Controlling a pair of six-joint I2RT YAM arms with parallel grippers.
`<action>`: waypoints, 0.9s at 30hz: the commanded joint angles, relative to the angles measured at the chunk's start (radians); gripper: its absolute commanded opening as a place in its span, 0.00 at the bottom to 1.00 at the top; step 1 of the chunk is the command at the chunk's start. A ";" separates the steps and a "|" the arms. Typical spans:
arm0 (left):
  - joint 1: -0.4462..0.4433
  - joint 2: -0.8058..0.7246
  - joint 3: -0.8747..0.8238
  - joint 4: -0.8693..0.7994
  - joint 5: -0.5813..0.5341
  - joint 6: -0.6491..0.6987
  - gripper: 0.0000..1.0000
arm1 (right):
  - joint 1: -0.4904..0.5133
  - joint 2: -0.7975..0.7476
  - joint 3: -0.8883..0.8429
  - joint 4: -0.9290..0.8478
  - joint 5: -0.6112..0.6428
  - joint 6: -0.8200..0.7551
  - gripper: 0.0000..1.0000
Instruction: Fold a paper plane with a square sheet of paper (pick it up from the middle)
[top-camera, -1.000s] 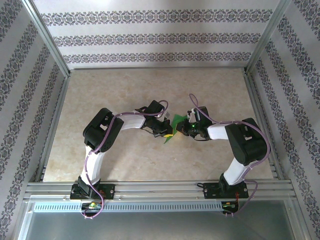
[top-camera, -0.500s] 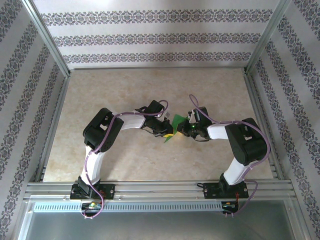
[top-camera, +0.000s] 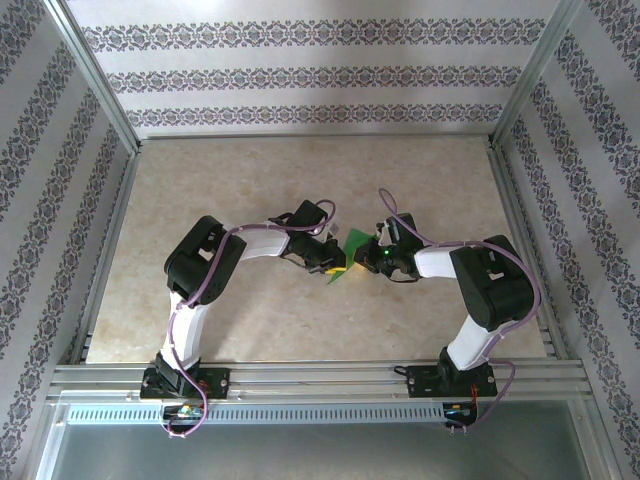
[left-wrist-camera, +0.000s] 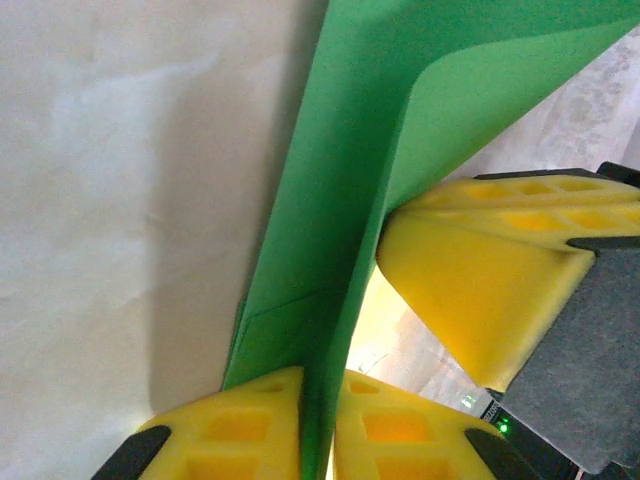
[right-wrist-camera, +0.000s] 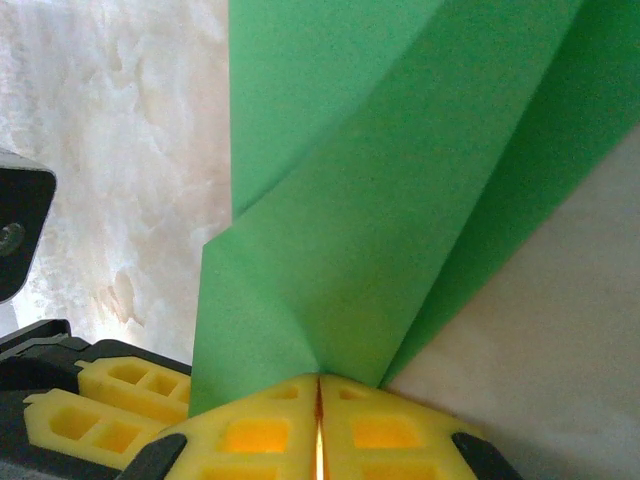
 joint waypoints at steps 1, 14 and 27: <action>0.025 -0.037 -0.023 -0.038 -0.026 0.016 0.15 | -0.008 0.031 0.007 -0.050 0.057 0.006 0.11; 0.033 -0.043 -0.054 0.006 0.012 -0.006 0.12 | -0.012 0.053 0.023 -0.061 0.041 0.009 0.12; 0.033 -0.018 -0.037 -0.057 -0.008 0.019 0.08 | -0.005 -0.007 0.050 -0.026 -0.047 -0.008 0.16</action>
